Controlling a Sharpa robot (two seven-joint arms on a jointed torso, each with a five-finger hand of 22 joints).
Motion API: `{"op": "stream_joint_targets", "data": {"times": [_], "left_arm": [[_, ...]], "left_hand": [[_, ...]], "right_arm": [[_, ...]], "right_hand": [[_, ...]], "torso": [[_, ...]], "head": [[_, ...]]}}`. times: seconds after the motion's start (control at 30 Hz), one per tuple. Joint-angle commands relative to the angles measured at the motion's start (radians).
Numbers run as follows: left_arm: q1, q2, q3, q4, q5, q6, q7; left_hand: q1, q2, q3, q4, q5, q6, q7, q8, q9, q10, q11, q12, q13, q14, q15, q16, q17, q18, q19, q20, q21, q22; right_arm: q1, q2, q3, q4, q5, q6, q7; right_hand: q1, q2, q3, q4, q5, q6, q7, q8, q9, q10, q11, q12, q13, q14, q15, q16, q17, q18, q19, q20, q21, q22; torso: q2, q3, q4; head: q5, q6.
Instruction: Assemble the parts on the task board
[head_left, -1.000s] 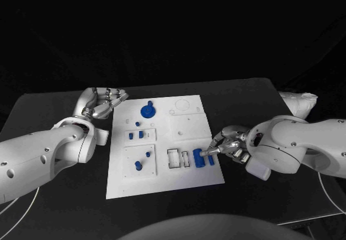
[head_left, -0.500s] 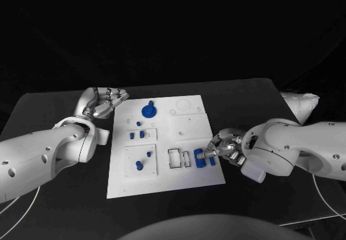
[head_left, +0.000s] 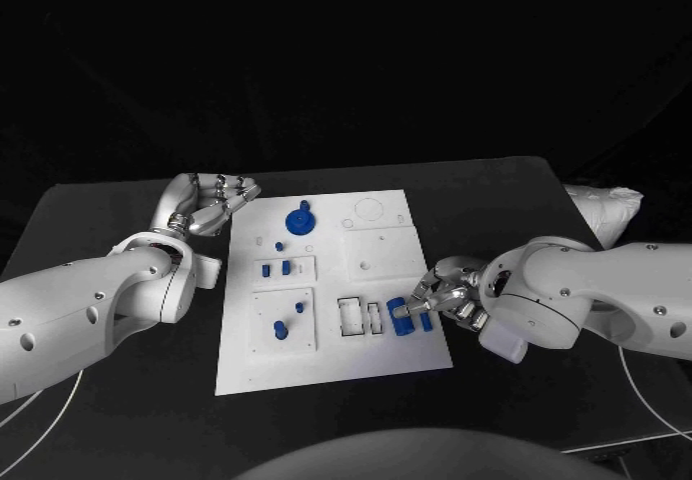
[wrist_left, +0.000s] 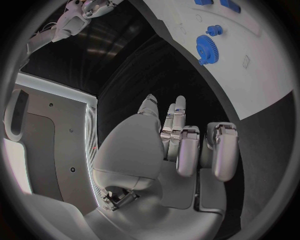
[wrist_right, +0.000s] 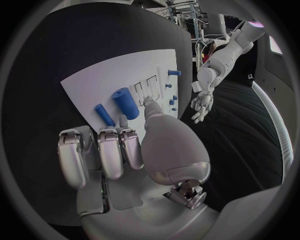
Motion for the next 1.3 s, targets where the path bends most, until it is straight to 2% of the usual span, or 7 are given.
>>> {"op": "stream_joint_targets", "data": {"times": [0.03,0.27,0.47,0.53,0.87,1.3], "left_arm": [[0.0,0.0,0.001,0.003,-0.002,0.01,0.013],[0.0,-0.001,0.001,0.003,-0.002,0.01,0.013],[0.0,-0.001,0.001,0.002,-0.002,0.012,0.013],[0.0,-0.001,0.001,0.002,-0.002,0.012,0.013],[0.0,0.0,0.001,0.0,-0.002,0.013,0.014],[0.0,0.001,0.0,0.0,-0.002,0.015,0.013]], "left_hand": [[-0.001,0.01,-0.006,0.001,0.005,0.004,0.0,0.001,-0.001,0.0,0.0,-0.004,-0.001,0.102,-0.005,0.003,0.263,-0.015,0.105,-0.004,0.002,0.263],[-0.001,0.01,-0.006,0.001,0.005,0.004,0.0,0.001,-0.001,0.0,0.0,-0.004,-0.001,0.102,-0.005,0.003,0.263,-0.015,0.105,-0.004,0.002,0.263],[-0.001,0.01,-0.006,0.001,0.005,0.004,0.0,0.001,-0.001,0.0,0.0,-0.004,-0.001,0.102,-0.005,0.003,0.263,-0.015,0.105,-0.004,0.002,0.263],[-0.001,0.01,-0.006,0.001,0.005,0.004,0.0,0.001,-0.001,0.0,0.0,-0.004,-0.001,0.102,-0.005,0.003,0.263,-0.015,0.105,-0.004,0.002,0.263],[-0.001,0.01,-0.008,0.001,0.005,0.005,-0.001,0.001,-0.001,0.001,0.0,-0.004,-0.001,0.102,-0.005,0.003,0.263,-0.015,0.105,-0.004,0.002,0.263],[-0.001,0.01,-0.008,0.001,0.005,0.005,-0.001,0.001,-0.001,0.001,0.0,-0.004,-0.001,0.102,-0.005,0.003,0.263,-0.015,0.105,-0.004,0.002,0.263]], "right_arm": [[-0.003,0.006,0.0,-0.007,-0.013,0.042,-0.046],[-0.011,0.024,0.0,-0.022,-0.017,0.061,-0.052],[-0.015,0.037,0.0,-0.027,-0.019,0.069,-0.055],[-0.015,0.044,0.0,-0.029,-0.019,0.072,-0.057],[-0.016,0.076,0.0,-0.042,-0.02,0.085,-0.064],[-0.016,0.102,0.0,-0.062,-0.021,0.087,-0.066]], "right_hand": [[-0.001,0.003,0.006,0.001,-0.002,-0.009,0.045,-0.007,-0.001,0.105,0.007,0.003,0.263,0.104,0.007,0.004,0.263,-0.007,0.105,0.01,0.004,0.263],[-0.003,0.008,0.01,0.002,-0.007,-0.01,0.046,-0.008,-0.003,0.105,0.008,0.003,0.263,0.104,0.008,0.004,0.263,-0.007,0.105,0.011,0.004,0.263],[-0.005,0.015,0.015,0.002,-0.003,-0.012,0.046,-0.008,-0.006,0.105,0.008,0.003,0.263,0.104,0.009,0.004,0.263,-0.007,0.105,0.012,0.004,0.263],[-0.004,0.018,0.017,0.001,-0.001,-0.013,0.046,-0.008,-0.007,0.105,0.008,0.003,0.263,0.104,0.009,0.004,0.263,-0.007,0.105,0.013,0.004,0.263],[0.016,0.039,0.048,-0.018,0.009,-0.014,0.05,-0.008,-0.016,0.105,0.012,0.003,0.263,0.104,0.011,0.004,0.263,-0.007,0.105,0.015,0.004,0.263],[-0.013,0.059,0.062,-0.003,0.016,-0.009,0.053,-0.01,-0.027,0.105,0.015,0.003,0.263,0.104,0.015,0.004,0.263,-0.007,0.105,0.019,0.004,0.263]], "torso": [[0.0,0.0001,0.0012],[-0.001,-0.0002,-0.0004],[0.0,0.0011,0.0002],[0.0,-0.0004,-0.0001],[-0.001,0.0002,0.0004],[0.001,0.0001,0.0002]], "head": [[0.002,0.0],[0.0,-0.001],[0.002,-0.001],[0.004,0.001],[0.004,0.002],[0.002,0.005]]}}
